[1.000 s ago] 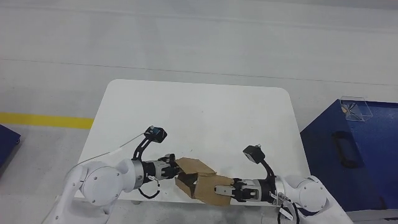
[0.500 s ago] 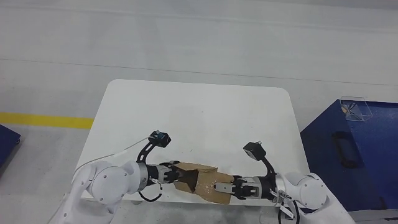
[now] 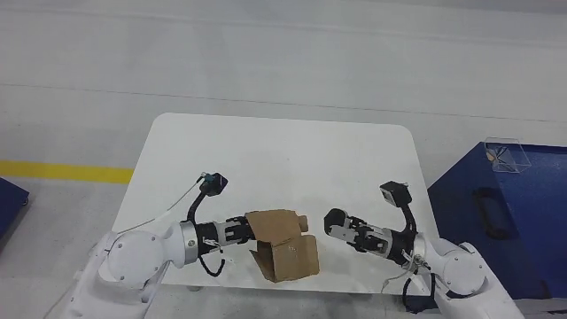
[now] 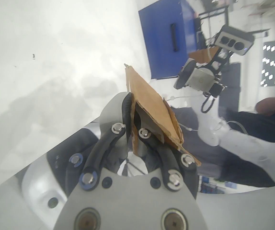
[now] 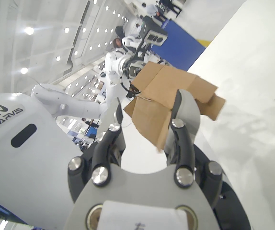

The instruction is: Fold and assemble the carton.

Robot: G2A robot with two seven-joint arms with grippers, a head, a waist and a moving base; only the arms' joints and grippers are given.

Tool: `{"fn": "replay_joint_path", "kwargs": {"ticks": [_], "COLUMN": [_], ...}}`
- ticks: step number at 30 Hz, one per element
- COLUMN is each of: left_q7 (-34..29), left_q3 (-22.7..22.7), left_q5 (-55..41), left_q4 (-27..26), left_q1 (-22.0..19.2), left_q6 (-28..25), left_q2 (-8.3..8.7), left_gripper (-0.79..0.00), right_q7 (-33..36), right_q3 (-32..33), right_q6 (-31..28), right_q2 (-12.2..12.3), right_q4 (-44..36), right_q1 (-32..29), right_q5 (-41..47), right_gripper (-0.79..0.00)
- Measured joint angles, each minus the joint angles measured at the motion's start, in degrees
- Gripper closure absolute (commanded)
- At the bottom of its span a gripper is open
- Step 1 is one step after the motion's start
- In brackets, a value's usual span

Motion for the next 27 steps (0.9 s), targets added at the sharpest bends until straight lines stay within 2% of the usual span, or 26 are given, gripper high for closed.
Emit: {"fn": "replay_joint_path", "kwargs": {"ticks": [3, 7, 10, 13, 14, 17, 19, 21, 23, 27], "left_q7": [1.39, 1.7, 2.52, 3.11, 3.32, 4.97, 4.67, 4.5, 4.49, 4.31], "left_q3": [0.05, 0.39, 1.33, 1.65, 1.31, 1.47, 2.84, 3.15, 3.1, 5.02], "left_q5": [-1.25, 0.1, -1.95, -13.71, -20.65, -39.55, -46.19, -48.24, -45.31, -46.66], "left_q4": [0.06, 0.01, 1.19, 5.08, 7.53, 14.95, 17.04, 17.25, 17.12, 15.69], "left_q1": [0.19, 0.5, 0.95, -0.31, -1.03, -3.39, -5.35, -5.74, -5.62, -4.94], "left_q6": [0.18, 0.19, 1.69, 7.02, 9.52, 16.17, 18.06, 16.91, 16.58, 19.04], "left_q2": [-0.07, -0.05, -0.31, -1.06, -1.56, -2.73, -2.99, -3.01, -3.01, -3.26], "left_gripper": [0.0, 0.0, 0.0, 0.0, 0.0, 0.0, 0.0, 0.0, 0.0, 0.0], "right_q7": [-2.02, -1.79, -5.35, -10.94, -12.91, -18.29, -20.47, -20.62, -20.47, -22.73], "right_q3": [0.86, 0.8, 2.39, 4.16, 4.97, 6.05, 5.78, 5.7, 5.71, 6.08], "right_q6": [-2.74, -1.94, -0.44, 2.01, 2.52, 1.59, 0.58, 0.48, 0.54, 2.54], "right_q2": [-0.05, -0.05, -0.09, -0.17, -0.18, -0.37, -0.52, -0.54, -0.53, -0.62], "right_q4": [-1.17, -1.08, -1.13, -1.51, -1.71, -2.68, -3.14, -3.18, -3.15, -3.52], "right_q1": [-0.63, -0.57, -0.58, -0.98, -1.07, -2.26, -3.14, -3.21, -3.16, -3.05], "right_q5": [0.72, 0.67, -2.96, -9.07, -11.99, -18.88, -19.1, -18.2, -18.12, -22.67], "right_gripper": [-0.785, -0.785, -0.785, -0.785, -0.785, -0.785, -0.785, -0.785, -0.785, -0.785]}}
